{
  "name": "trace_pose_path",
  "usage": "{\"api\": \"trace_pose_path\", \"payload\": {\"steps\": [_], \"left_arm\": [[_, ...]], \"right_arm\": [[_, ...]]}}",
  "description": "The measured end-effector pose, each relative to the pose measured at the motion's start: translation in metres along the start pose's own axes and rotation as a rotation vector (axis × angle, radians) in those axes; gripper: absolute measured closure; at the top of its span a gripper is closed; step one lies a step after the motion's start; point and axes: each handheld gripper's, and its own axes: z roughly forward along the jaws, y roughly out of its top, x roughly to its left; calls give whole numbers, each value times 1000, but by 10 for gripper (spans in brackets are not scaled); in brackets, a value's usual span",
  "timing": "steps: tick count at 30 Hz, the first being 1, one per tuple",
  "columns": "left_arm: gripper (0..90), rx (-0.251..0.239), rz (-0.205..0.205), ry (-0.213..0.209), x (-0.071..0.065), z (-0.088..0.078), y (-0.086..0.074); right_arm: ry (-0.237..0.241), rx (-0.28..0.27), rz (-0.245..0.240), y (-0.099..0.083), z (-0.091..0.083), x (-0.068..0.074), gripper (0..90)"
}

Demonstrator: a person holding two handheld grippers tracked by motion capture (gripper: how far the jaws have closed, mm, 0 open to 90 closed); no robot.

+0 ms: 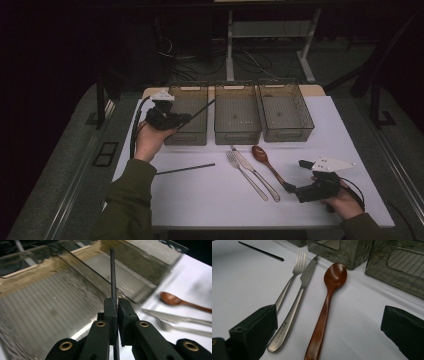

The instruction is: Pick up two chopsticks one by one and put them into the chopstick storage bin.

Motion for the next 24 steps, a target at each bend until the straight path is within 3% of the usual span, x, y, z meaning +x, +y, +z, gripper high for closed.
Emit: {"api": "trace_pose_path", "payload": {"steps": [14,24], "left_arm": [[855,29,-92,120,42,38,29],[854,51,-148,196,65,66,31]], "right_arm": [[7,-10,9,0,-2,-1,3],[17,-14,8,0,-3,-1,3]]}}
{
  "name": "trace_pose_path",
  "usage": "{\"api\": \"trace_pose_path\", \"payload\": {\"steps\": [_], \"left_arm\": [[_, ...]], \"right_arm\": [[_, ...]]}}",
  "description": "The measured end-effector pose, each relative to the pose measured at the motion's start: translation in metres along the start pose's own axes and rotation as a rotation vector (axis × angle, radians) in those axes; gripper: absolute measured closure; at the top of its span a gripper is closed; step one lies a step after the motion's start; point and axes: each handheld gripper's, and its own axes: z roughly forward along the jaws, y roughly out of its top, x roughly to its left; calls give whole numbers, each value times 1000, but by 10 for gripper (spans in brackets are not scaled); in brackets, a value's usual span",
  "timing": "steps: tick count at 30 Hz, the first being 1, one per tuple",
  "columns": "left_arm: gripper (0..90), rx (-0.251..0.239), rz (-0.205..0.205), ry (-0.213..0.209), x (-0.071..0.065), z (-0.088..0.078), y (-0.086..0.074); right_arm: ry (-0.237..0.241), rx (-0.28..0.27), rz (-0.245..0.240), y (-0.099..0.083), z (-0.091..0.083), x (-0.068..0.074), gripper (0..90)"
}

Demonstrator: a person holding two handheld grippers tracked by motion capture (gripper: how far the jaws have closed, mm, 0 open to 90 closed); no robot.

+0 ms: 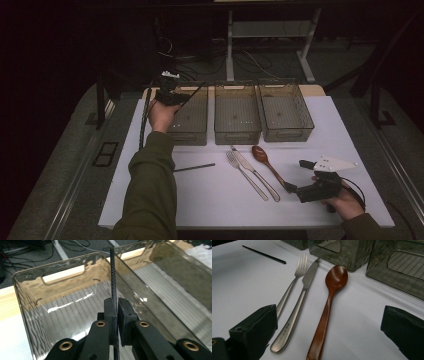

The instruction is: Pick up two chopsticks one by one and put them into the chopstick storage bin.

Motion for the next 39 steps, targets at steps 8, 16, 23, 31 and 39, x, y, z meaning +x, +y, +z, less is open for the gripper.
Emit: {"api": "trace_pose_path", "payload": {"steps": [8,16,23,31,39], "left_arm": [[854,36,-28,31,6,14,-5],[678,18,-15,57,1,15,-3],[533,30,48,-20,-9,4,-1],[423,-3,142,-148,-32,-28,-6],[375,1,241,-214,-60,-61,-34]], "right_arm": [[7,-4,1,0,-1,-1,3],[5,-6,2,0,0,-1,3],[3,-5,2,0,-1,-1,3],[-4,-2,2,0,0,-1,3],[-8,1,2,0,0,0,3]]}}
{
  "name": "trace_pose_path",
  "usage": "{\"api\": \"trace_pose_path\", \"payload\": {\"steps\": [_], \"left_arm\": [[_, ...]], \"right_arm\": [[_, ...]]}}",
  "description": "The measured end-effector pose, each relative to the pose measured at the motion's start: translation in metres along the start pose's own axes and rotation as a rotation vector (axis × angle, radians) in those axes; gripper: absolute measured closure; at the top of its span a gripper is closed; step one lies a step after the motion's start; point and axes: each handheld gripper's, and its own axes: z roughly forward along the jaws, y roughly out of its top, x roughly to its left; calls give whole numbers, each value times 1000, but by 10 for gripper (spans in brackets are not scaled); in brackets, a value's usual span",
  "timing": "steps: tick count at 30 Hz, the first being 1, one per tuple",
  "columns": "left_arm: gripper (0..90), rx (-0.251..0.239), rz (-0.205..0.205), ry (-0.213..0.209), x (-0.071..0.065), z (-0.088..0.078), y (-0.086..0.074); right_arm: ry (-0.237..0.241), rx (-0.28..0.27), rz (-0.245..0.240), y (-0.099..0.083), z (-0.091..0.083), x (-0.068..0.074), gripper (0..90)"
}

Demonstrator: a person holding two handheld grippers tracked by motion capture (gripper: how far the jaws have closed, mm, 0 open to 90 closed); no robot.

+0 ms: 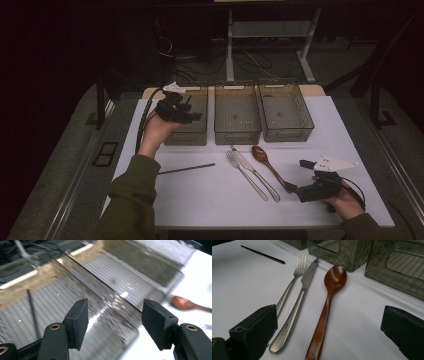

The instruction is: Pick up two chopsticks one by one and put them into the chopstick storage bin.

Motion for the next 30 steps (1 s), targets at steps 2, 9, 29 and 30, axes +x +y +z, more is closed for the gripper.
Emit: {"api": "trace_pose_path", "payload": {"steps": [2,9,29,30], "left_arm": [[377,6,20,-12,-10,-5,-9],[476,4,69,-77,-35,-15,-55],[739,108,82,-178,-27,5,-131],[743,117,91,-183,-26,6,-132]], "right_arm": [[-1,0,0,0,0,0,3],[-1,0,-2,0,0,0,3],[-2,4,-10,0,2,1,3],[-1,5,-9,0,2,1,3]]}}
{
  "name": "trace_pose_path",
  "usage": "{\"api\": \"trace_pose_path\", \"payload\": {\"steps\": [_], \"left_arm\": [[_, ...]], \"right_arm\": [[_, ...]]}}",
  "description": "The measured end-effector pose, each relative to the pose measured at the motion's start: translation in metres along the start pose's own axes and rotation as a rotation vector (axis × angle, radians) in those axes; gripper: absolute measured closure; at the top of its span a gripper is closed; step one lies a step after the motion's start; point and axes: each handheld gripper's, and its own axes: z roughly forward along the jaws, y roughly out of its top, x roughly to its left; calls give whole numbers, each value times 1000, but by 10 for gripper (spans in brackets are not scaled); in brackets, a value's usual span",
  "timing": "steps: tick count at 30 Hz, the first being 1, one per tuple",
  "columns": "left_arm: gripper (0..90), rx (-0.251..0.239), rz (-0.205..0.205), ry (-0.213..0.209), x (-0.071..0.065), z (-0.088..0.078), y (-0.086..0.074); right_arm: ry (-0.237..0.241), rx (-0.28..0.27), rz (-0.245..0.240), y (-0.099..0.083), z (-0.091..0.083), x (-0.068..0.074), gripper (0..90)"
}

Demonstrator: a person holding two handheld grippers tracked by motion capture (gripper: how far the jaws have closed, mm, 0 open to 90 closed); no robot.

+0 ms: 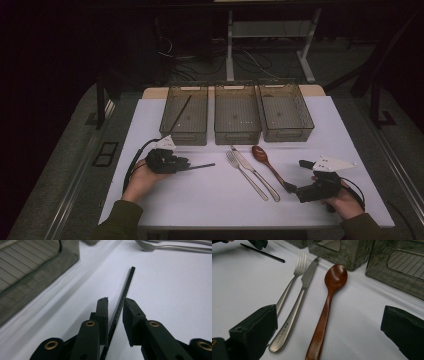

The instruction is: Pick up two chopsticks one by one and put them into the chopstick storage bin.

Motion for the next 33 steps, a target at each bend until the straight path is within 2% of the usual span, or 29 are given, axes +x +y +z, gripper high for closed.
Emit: {"api": "trace_pose_path", "payload": {"steps": [6,9,13,15,16,21,28,29,33], "left_arm": [[754,19,-6,-6,2,5,-5],[790,23,-5,-14,4,5,-6],[813,20,-26,-21,3,5,-7],[823,22,-31,-30,3,5,-7],[827,25,-18,-37,4,5,-7],[848,32,-32,-69,2,5,-6],[854,47,9,-70,-6,7,-3],[855,48,33,-63,-7,8,-2],[852,60,66,-40,-14,9,-2]], "right_arm": [[0,0,-1,0,0,0,3],[-1,2,1,0,0,0,3],[0,3,2,0,0,0,3],[0,3,2,0,0,0,3],[0,4,1,0,0,0,3],[0,2,0,0,0,0,3],[1,3,1,0,0,0,3],[1,2,0,0,0,0,3],[1,1,-2,0,0,-1,3]]}}
